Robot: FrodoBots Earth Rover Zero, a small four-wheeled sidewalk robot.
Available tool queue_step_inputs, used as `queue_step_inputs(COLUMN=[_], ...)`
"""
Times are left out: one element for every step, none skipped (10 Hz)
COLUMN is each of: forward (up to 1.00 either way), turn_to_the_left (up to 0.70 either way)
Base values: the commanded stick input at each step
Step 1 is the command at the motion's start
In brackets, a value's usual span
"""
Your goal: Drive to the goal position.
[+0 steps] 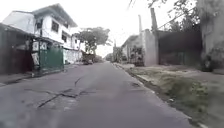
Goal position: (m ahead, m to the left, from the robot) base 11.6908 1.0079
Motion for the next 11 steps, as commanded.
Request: queue_step_inputs(forward=[1.0, 1.0, 1.0, 1.0, 1.0, 1.0, 1.0, 1.0, 1.0, 1.0, 1.0], turn_to_the_left=[-0.34, -0.18, 0.06, 0.06, 0.06, 0.06, -0.26, 0.06, 0.06, 0.06, 0.06])
